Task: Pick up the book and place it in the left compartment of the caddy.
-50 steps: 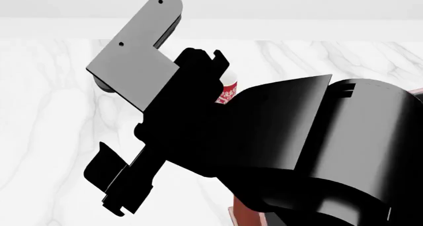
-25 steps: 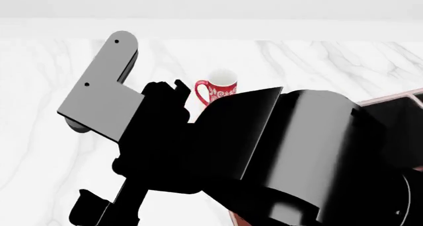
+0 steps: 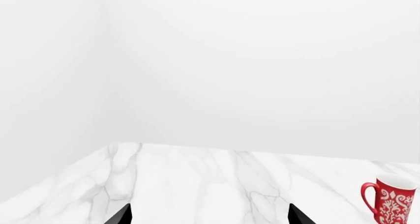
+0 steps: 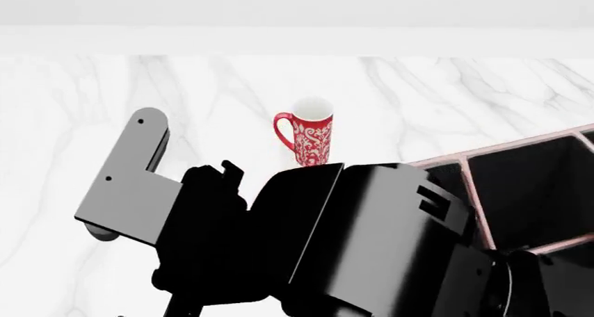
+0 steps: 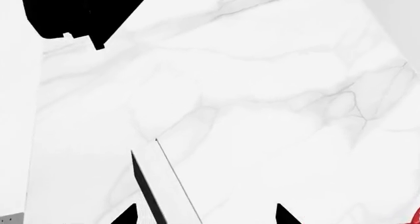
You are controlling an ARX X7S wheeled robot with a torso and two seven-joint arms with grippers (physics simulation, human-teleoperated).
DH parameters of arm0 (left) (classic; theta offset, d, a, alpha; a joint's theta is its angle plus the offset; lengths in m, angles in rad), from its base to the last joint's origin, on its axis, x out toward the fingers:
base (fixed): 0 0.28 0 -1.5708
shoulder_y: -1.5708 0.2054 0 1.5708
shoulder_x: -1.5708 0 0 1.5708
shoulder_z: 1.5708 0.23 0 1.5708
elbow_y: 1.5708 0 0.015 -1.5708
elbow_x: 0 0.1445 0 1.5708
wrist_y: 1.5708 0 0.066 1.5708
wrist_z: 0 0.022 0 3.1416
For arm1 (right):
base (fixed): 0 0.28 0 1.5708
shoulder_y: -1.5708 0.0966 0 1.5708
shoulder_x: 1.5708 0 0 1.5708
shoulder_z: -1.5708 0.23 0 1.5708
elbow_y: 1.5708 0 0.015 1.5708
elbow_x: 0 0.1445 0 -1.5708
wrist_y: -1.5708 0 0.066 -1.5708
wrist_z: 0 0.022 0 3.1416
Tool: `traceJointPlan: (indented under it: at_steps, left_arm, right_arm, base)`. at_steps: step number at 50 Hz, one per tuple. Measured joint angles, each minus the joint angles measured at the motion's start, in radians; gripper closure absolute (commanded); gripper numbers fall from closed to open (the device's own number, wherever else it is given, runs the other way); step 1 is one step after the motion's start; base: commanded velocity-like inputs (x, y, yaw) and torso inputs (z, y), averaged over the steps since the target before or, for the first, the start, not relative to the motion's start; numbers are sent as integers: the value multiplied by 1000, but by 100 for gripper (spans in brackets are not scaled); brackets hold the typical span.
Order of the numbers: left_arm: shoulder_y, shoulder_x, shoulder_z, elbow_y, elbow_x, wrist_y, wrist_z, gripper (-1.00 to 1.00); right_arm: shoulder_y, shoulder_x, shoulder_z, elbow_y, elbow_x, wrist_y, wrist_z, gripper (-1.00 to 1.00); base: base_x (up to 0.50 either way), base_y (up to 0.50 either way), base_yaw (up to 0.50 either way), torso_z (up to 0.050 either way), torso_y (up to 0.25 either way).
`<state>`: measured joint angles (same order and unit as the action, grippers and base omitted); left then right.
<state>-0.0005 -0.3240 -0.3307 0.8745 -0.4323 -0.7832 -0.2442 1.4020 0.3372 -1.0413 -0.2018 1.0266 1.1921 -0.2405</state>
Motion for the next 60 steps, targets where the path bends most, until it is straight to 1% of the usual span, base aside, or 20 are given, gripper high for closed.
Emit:
traceJointPlan:
  at_steps: [33,60]
  left_arm:
    - [6,-11,3,-1,-11,12,-11,-100]
    - [14,-19,-1,6,-25,19,-21,-100]
  right_arm:
    - [-54,-49,-89,104,-50,-69,-71,-100]
    - [-103,-75,-151,184,-103,-129,-98,-100]
  base:
    - [0,0,0,0,0]
    - [0,0,0,0,0]
